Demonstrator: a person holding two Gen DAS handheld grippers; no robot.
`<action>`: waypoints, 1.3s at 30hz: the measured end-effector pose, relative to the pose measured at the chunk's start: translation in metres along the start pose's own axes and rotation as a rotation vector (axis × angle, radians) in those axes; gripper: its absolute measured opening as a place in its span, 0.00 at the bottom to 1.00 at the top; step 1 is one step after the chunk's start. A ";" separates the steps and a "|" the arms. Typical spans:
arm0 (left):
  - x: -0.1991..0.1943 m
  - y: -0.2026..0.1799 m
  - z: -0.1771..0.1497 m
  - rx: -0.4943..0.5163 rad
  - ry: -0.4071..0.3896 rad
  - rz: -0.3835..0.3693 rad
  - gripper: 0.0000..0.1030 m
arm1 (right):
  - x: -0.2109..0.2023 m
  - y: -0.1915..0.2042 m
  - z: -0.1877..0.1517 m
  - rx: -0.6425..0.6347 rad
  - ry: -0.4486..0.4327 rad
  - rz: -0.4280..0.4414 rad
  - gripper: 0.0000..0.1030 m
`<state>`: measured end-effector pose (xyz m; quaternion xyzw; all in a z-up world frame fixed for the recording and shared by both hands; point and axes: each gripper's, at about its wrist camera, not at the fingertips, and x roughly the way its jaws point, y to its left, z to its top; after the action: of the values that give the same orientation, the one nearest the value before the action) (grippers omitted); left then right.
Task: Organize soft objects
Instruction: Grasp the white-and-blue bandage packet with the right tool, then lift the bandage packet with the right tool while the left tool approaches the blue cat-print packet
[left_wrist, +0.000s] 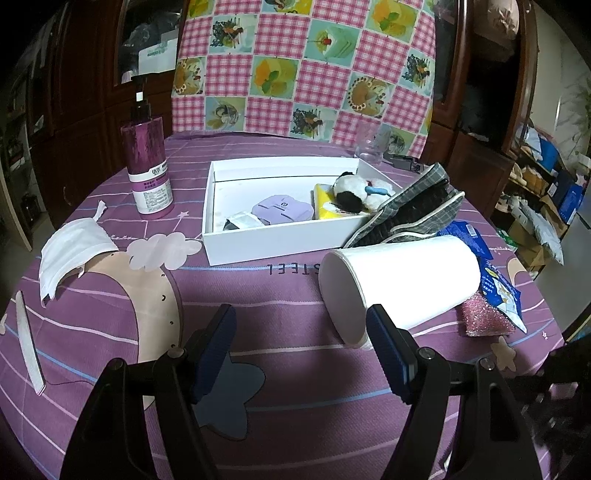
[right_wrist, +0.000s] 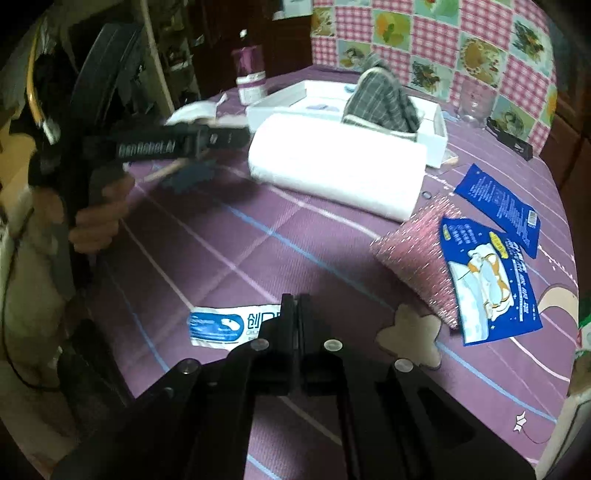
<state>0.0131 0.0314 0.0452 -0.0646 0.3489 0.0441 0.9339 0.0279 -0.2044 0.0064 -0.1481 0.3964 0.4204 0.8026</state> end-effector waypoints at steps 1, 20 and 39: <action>-0.001 0.000 0.000 0.000 -0.004 -0.003 0.71 | -0.002 -0.001 0.002 0.010 -0.005 -0.001 0.03; -0.014 -0.015 0.005 0.030 -0.028 -0.062 0.71 | -0.039 -0.024 0.043 0.219 -0.076 -0.027 0.03; -0.022 -0.057 0.021 0.127 -0.021 -0.068 0.71 | -0.037 -0.081 0.036 0.474 -0.262 0.042 0.03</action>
<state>0.0177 -0.0223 0.0803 -0.0165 0.3388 -0.0092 0.9407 0.0984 -0.2536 0.0504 0.1079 0.3796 0.3478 0.8505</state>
